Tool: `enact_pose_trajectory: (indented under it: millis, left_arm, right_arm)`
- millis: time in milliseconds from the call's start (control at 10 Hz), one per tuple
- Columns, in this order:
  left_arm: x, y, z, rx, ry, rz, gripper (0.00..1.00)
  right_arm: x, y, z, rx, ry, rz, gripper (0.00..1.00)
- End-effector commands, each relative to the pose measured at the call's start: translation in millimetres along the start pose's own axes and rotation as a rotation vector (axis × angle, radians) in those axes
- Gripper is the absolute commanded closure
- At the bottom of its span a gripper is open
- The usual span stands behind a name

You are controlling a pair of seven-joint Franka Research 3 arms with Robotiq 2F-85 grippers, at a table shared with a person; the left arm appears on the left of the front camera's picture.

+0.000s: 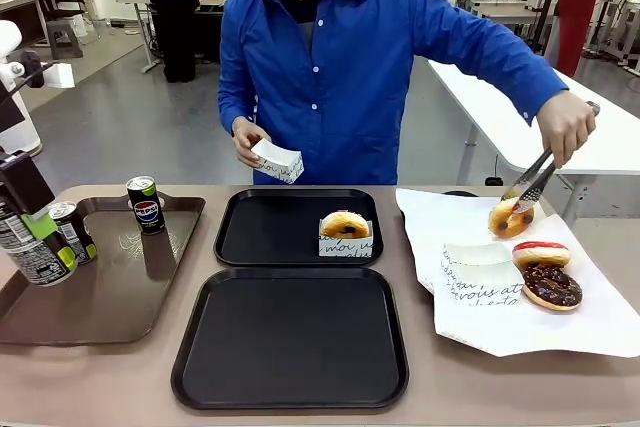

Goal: Set up donuts and drinks on trays.
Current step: Pick up one Pepsi coke and place it on the Flat Tray.

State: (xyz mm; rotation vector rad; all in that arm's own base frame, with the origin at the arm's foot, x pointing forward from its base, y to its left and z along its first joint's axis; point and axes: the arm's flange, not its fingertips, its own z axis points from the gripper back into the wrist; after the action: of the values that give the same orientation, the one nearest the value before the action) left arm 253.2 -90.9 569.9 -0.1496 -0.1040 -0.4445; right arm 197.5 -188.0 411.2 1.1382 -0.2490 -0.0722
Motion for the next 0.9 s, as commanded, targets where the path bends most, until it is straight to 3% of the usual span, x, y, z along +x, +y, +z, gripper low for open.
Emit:
enact_pose_trajectory:
  millis: [0, 300, 800]
  left_arm:
    - [-1.9, -1.1, 2.6, -0.008, -0.004, -0.014, 0.41]
    - [8.7, 5.5, -0.9, -0.013, -0.012, -0.044, 0.41]
    - [69.4, 15.0, -27.6, 0.125, -0.026, -0.016, 0.41]
  right_arm:
    - [2.3, 1.5, -0.5, 0.027, -0.016, 0.016, 0.0]
    - [2.3, 1.5, -0.5, 0.027, -0.016, 0.016, 0.0]
    - [2.3, 1.5, -0.5, 0.027, -0.016, 0.016, 0.0]
